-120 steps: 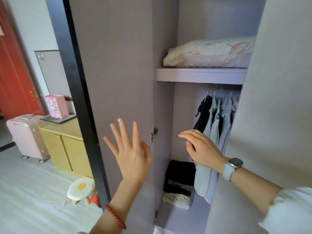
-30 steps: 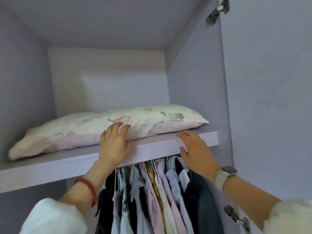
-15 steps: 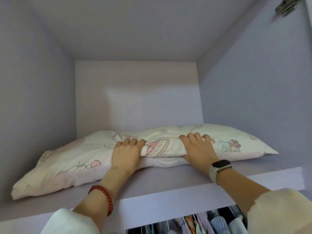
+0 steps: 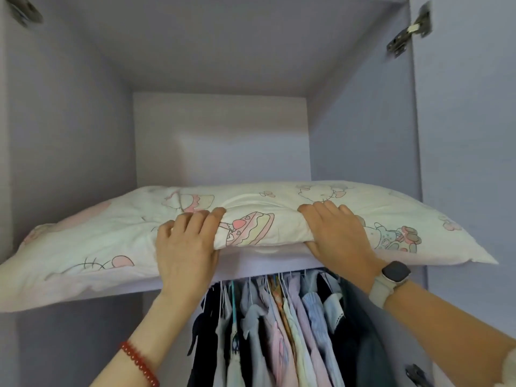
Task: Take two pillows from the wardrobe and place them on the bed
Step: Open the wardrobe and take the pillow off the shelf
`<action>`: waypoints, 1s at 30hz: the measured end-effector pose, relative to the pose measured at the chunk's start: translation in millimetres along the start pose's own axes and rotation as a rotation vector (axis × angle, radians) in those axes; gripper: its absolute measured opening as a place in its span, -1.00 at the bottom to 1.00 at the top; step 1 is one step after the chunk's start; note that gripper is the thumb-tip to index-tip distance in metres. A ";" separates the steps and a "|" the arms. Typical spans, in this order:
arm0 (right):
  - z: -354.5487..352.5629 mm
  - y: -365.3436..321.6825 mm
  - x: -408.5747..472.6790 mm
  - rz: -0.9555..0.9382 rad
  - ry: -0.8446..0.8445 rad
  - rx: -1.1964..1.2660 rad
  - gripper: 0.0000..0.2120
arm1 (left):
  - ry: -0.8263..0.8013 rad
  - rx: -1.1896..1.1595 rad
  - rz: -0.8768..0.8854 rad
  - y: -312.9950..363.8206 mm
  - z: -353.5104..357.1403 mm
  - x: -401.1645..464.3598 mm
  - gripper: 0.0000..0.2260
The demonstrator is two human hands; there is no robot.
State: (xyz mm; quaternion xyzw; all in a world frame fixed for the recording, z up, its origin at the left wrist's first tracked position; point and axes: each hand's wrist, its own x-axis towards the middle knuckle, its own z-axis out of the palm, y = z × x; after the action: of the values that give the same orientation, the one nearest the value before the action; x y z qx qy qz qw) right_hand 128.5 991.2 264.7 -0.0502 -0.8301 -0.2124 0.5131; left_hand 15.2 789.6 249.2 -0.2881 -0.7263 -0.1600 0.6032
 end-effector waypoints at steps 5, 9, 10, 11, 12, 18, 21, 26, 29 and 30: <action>-79.2 -10.9 -65.1 0.069 -0.013 0.027 -0.43 | 0.106 -0.007 0.071 28.7 -75.5 -36.0 -0.51; -122.5 -19.4 -101.8 0.115 -0.062 0.065 -0.40 | 0.139 -0.028 0.141 36.5 -120.0 -58.3 -0.58; -131.8 -21.9 -108.9 0.100 -0.078 0.086 -0.43 | 0.140 -0.034 0.155 36.8 -129.5 -63.1 -0.57; -140.9 -24.0 -115.4 0.080 -0.088 0.104 -0.46 | 0.141 -0.038 0.166 37.0 -138.8 -67.6 -0.55; -149.6 -26.3 -121.7 0.064 -0.095 0.121 -0.49 | 0.138 -0.044 0.175 37.3 -147.7 -71.6 -0.54; -188.0 -51.3 -174.1 0.166 -0.105 0.170 -0.79 | 0.129 -0.147 0.325 46.9 -184.7 -83.2 -0.60; -196.2 -61.3 -222.7 0.347 -0.206 0.227 -0.81 | 0.122 -0.226 0.468 66.9 -194.4 -89.8 -0.67; -215.3 -73.6 -292.8 0.627 -0.261 0.210 -0.86 | 0.064 -0.328 0.650 117.5 -195.5 -105.1 -0.72; -227.0 -70.4 -324.2 0.671 -0.345 0.189 -0.87 | -0.035 -0.442 0.697 139.3 -184.2 -129.8 -0.68; -231.6 -67.5 -333.7 0.667 -0.377 0.192 -0.84 | -0.085 -0.481 0.695 144.2 -179.8 -141.2 -0.69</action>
State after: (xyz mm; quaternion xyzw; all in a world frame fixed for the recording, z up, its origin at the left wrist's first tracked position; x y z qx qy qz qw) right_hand 456.8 881.4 41.7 -0.3070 -0.8640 0.0573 0.3949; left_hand 259.4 766.4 135.6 -0.6547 -0.5521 -0.1003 0.5064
